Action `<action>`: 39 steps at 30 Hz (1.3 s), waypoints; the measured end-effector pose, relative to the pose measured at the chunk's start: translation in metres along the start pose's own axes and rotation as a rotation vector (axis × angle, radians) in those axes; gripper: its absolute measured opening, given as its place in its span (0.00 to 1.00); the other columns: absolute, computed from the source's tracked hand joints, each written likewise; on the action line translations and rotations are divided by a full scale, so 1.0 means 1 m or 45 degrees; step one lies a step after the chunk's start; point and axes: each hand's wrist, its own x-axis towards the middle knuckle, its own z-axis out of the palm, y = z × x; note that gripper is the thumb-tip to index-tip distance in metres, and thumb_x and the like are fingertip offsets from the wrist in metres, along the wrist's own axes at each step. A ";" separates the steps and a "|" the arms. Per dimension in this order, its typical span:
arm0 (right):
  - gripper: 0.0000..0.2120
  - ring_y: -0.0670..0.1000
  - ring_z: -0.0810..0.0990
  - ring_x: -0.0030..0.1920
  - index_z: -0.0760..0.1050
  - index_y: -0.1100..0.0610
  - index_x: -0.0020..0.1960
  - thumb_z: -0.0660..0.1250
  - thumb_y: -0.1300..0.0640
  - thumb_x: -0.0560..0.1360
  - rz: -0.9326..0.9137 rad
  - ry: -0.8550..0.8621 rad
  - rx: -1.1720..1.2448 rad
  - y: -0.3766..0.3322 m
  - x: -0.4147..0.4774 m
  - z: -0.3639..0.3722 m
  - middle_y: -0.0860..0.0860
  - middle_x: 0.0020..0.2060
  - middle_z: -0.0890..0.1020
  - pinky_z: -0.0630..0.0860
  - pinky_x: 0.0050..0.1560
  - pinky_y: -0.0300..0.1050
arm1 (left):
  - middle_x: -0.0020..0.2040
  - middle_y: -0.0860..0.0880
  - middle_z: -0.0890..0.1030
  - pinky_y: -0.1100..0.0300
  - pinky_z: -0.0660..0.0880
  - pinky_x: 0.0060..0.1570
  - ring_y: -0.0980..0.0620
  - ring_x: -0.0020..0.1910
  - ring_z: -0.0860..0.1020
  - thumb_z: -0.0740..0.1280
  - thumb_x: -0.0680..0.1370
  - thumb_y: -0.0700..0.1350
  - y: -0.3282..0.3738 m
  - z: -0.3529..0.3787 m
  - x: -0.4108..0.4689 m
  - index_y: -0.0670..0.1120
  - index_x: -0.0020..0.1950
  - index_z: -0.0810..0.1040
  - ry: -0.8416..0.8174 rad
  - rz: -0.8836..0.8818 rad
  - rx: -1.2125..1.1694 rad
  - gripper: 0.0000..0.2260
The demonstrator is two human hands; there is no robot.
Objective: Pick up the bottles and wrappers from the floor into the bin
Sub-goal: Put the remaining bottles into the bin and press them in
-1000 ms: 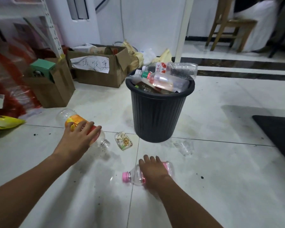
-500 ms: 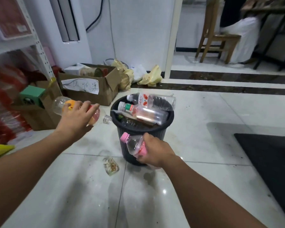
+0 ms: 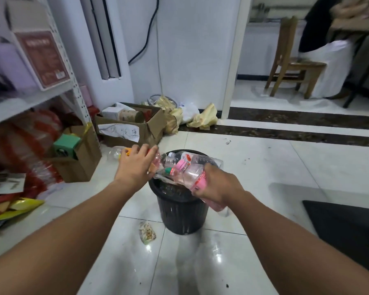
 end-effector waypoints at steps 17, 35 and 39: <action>0.33 0.58 0.76 0.59 0.63 0.58 0.66 0.71 0.43 0.70 0.294 0.289 -0.154 0.017 0.075 -0.047 0.56 0.60 0.75 0.72 0.52 0.49 | 0.72 0.49 0.65 0.44 0.63 0.66 0.46 0.70 0.63 0.57 0.79 0.58 0.057 0.029 0.019 0.49 0.78 0.49 -0.254 0.341 -0.072 0.31; 0.39 0.58 0.74 0.61 0.60 0.55 0.71 0.73 0.42 0.68 0.017 0.105 0.005 -0.015 0.150 -0.016 0.55 0.65 0.69 0.73 0.56 0.53 | 0.76 0.46 0.59 0.47 0.48 0.75 0.45 0.77 0.52 0.62 0.77 0.59 0.079 0.088 0.033 0.48 0.77 0.54 -0.286 0.442 -0.258 0.33; 0.36 0.58 0.72 0.63 0.62 0.54 0.72 0.72 0.45 0.69 -0.052 0.002 -0.167 -0.023 0.150 0.011 0.55 0.64 0.69 0.72 0.59 0.52 | 0.67 0.45 0.74 0.49 0.64 0.70 0.44 0.68 0.71 0.69 0.69 0.63 0.076 0.092 0.036 0.45 0.70 0.69 -0.128 0.588 -0.268 0.36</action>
